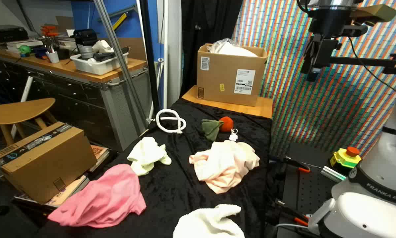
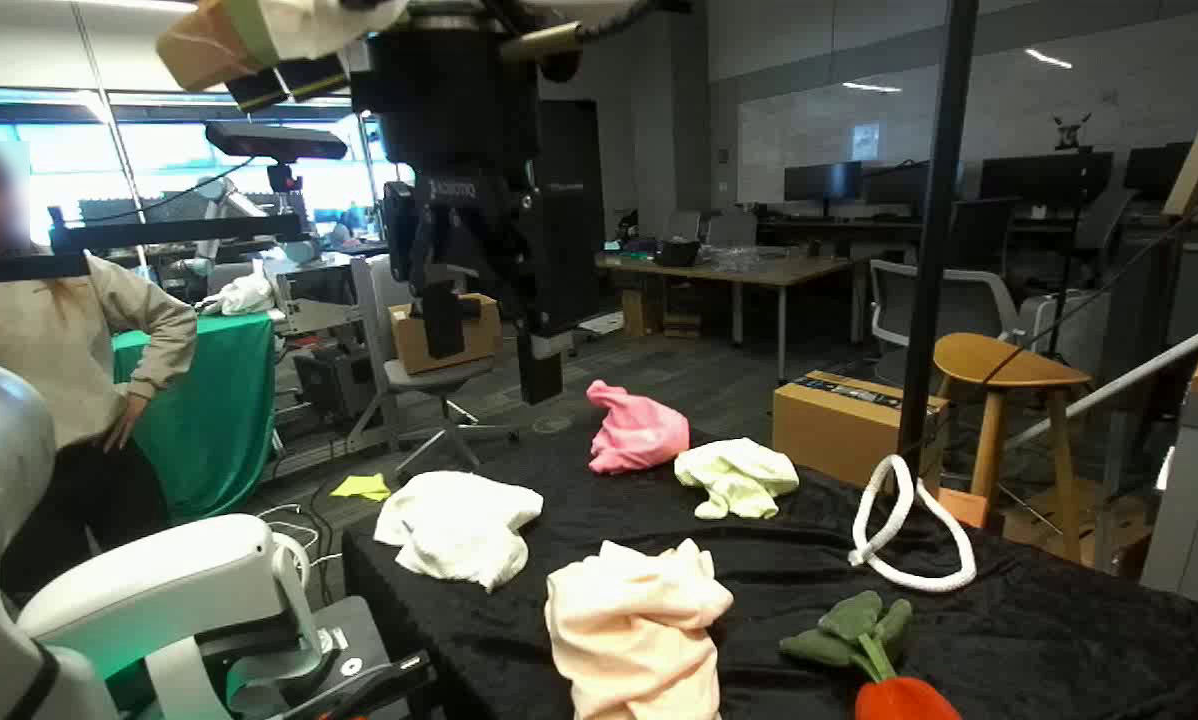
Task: Pile the things on the table on top of the peach shirt
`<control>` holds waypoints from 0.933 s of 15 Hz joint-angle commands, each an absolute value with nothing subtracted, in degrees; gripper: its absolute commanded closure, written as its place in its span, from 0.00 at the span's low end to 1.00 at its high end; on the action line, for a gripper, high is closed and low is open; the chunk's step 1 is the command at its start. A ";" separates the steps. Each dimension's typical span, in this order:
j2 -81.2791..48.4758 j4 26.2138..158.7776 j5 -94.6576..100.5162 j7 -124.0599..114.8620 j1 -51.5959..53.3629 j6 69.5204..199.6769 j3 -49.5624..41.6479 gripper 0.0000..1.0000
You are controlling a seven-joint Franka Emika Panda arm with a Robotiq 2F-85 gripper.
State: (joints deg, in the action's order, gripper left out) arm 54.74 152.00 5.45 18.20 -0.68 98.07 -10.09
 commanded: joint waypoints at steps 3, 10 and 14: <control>54.88 151.21 5.51 18.08 -0.51 98.02 -10.18 0.00; 50.82 149.57 5.78 18.61 1.41 99.76 -8.74 0.00; 43.85 145.88 5.39 18.65 4.20 102.19 -6.60 0.00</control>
State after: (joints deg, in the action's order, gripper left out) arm 50.60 150.53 5.44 18.22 2.23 100.62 -8.15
